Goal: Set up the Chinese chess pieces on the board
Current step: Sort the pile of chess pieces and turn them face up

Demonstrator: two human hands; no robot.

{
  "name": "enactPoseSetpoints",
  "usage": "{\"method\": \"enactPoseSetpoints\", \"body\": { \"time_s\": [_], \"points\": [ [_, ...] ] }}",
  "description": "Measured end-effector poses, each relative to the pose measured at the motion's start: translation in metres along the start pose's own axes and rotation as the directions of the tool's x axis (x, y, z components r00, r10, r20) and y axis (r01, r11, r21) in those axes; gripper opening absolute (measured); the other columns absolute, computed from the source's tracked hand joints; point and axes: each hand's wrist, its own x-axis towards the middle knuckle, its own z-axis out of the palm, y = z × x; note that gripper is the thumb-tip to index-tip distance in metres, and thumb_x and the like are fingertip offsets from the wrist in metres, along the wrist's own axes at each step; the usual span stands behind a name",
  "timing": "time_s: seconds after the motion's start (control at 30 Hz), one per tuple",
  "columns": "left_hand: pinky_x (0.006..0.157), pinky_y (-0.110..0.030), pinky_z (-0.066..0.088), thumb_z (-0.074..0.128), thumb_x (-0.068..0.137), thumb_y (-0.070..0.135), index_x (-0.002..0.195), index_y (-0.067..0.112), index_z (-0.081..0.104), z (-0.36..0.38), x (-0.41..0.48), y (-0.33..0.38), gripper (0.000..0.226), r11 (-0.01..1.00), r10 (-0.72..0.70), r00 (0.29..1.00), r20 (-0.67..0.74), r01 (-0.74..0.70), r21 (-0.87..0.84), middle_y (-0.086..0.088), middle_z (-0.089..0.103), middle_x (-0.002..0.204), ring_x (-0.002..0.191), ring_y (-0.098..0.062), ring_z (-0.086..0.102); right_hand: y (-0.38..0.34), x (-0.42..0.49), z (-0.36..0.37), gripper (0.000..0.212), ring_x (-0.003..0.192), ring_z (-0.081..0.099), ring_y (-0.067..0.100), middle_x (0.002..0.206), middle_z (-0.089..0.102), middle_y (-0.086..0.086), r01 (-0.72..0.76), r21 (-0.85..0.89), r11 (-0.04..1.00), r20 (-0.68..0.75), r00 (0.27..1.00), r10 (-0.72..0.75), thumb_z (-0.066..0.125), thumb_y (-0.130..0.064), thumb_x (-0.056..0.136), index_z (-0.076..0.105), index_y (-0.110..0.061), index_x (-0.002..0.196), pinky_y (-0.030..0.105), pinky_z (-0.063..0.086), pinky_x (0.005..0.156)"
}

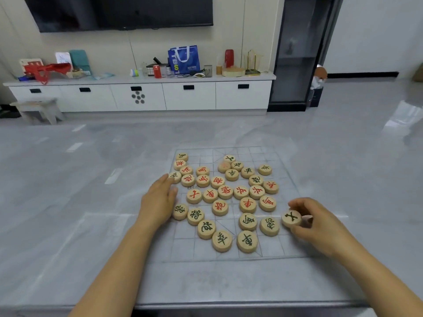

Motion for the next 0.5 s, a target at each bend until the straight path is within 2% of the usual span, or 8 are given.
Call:
{"method": "enactPoseSetpoints", "body": {
  "time_s": [0.1,0.13,0.2,0.27,0.37,0.5],
  "points": [
    [0.114,-0.040,0.014,0.029,0.099,0.031,0.145,0.022,0.026,0.008,0.007,0.002,0.046,0.994,0.011,0.995,0.096,-0.021,0.105,0.003,0.018,0.156,0.144,-0.014,0.014,0.002,-0.002,0.004,0.040,0.091,0.052,0.006,0.107,0.052,-0.009,0.063,-0.138,0.988,0.041,0.997,-0.058,0.068,-0.016,0.079,0.052,-0.026,0.115,0.014,0.039,0.078],
    [0.114,-0.041,0.013,0.027,0.099,0.032,0.145,0.023,0.026,0.008,0.008,0.005,0.046,0.993,0.004,0.994,0.109,-0.016,0.114,0.003,0.019,0.156,0.144,-0.014,0.014,0.002,-0.002,0.005,0.042,0.098,0.050,0.007,0.107,0.049,-0.011,0.084,-0.175,0.981,0.049,0.996,-0.076,0.067,-0.019,0.080,0.052,-0.024,0.119,0.015,0.038,0.083],
    [0.112,-0.042,0.017,0.027,0.100,0.031,0.139,0.018,0.037,0.005,0.009,0.009,0.043,0.996,-0.016,0.997,0.074,0.009,0.088,-0.002,0.033,0.150,0.140,-0.017,0.025,0.002,-0.002,0.004,0.046,0.104,0.047,0.006,0.108,0.046,-0.012,0.108,-0.211,0.972,0.071,0.993,-0.094,0.067,-0.023,0.081,0.050,-0.024,0.124,0.015,0.036,0.086],
    [0.107,-0.041,0.025,0.027,0.100,0.030,0.128,0.013,0.048,-0.001,0.005,0.012,0.039,0.995,-0.012,1.000,0.025,0.009,0.104,-0.006,0.046,0.139,0.130,-0.023,0.038,0.001,-0.003,0.002,0.050,0.104,0.045,0.005,0.110,0.045,-0.012,0.115,-0.213,0.970,0.110,0.990,-0.093,0.068,-0.026,0.080,0.048,-0.026,0.126,0.013,0.034,0.084],
    [0.103,-0.036,0.033,0.030,0.099,0.029,0.128,0.013,0.050,-0.009,-0.007,0.009,0.039,0.992,0.015,0.998,0.054,-0.021,0.126,-0.006,0.046,0.137,0.124,-0.025,0.045,0.001,-0.004,0.001,0.055,0.103,0.043,0.003,0.115,0.043,-0.012,0.130,-0.223,0.966,0.157,0.983,-0.096,0.068,-0.030,0.079,0.046,-0.026,0.130,0.009,0.034,0.078],
    [0.095,-0.025,0.035,0.032,0.099,0.030,0.128,0.016,0.052,-0.020,-0.034,0.010,0.038,0.997,0.064,0.989,0.131,-0.068,0.024,0.000,0.047,0.134,0.120,-0.018,0.048,0.002,-0.004,0.003,0.055,0.098,0.042,-0.002,0.115,0.042,-0.014,0.154,-0.225,0.962,0.166,0.979,-0.118,0.067,-0.030,0.081,0.045,-0.028,0.131,0.004,0.035,0.075]
  ]
}}
